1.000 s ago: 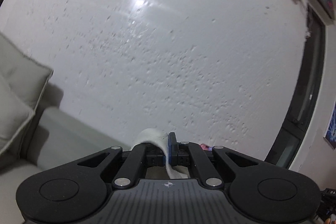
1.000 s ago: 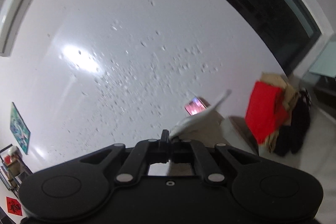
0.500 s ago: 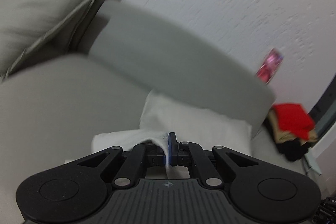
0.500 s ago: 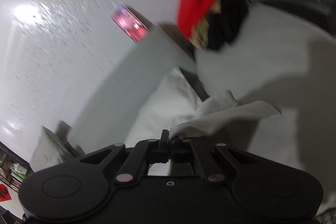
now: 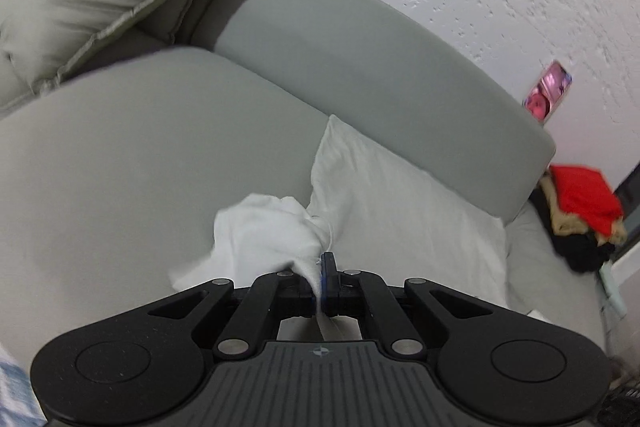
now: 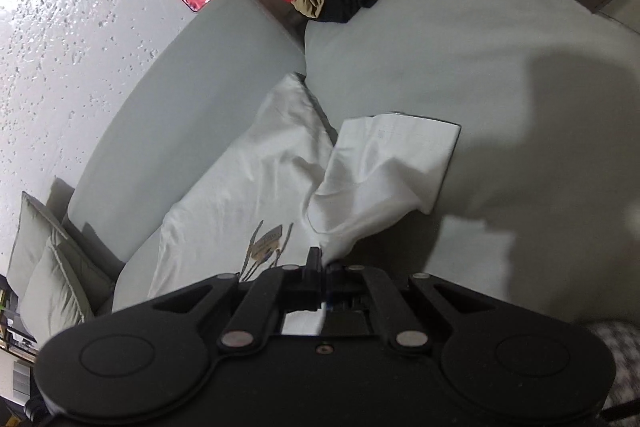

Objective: Fold clothes
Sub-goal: 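Lower the hoodie flat onto the sofa and open both grippers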

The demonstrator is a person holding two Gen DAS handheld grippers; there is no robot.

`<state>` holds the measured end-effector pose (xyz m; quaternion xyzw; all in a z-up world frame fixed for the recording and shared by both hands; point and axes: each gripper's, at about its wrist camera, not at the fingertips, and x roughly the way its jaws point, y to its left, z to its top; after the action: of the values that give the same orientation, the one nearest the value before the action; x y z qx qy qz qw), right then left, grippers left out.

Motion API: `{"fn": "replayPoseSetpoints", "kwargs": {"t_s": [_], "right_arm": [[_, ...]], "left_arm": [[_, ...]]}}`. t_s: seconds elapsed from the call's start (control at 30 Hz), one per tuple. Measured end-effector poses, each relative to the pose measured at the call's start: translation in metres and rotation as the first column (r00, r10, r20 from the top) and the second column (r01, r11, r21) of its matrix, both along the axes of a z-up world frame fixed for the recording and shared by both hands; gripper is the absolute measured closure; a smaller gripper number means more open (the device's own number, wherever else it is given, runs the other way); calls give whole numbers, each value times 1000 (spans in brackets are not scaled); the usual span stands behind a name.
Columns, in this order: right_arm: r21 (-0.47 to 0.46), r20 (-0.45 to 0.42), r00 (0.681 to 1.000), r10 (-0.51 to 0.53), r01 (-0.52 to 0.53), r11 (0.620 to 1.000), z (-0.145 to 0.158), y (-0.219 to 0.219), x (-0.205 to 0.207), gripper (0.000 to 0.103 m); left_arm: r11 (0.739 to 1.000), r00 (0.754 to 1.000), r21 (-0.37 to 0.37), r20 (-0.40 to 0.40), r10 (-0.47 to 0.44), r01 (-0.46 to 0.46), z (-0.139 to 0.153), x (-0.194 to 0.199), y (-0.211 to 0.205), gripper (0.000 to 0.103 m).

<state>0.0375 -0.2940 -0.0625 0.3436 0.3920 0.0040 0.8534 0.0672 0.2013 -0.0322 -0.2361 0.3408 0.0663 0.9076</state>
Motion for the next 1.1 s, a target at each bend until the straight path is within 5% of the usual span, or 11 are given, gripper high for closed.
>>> {"fn": "replayPoseSetpoints", "kwargs": {"t_s": [0.23,0.4,0.57,0.77,0.9,0.93,0.97,1.1], "right_arm": [[-59,-79,997,20,-25,998,-15,6,-13,101],[-78,-110,991,70,-78,994,-16,8,-18,99],[-61,-79,990,121,-126,990,21,-3,-47,80],[-44,-34,982,185,-187,981,44,-8,-73,63],[-24,-50,970,236,-238,971,13,7,-52,72],[-33,-54,961,271,-273,961,4,17,-45,89],[-50,-62,951,303,-306,951,-4,27,-38,97],[-177,-19,914,405,-402,899,-18,70,-12,97]], "left_arm": [[999,990,40,-139,3,3,-34,-10,-3,103],[995,987,97,-163,-4,20,-22,-23,2,97],[964,983,232,-155,-96,131,12,-60,0,84],[948,970,208,-91,-227,241,23,-85,-10,76],[950,958,153,-133,-253,272,-10,-59,-40,78],[948,954,143,-139,-265,284,-19,-51,-50,79],[944,950,141,-140,-278,297,-26,-43,-59,82],[930,947,194,-135,-291,313,-50,-17,-90,86]]}}
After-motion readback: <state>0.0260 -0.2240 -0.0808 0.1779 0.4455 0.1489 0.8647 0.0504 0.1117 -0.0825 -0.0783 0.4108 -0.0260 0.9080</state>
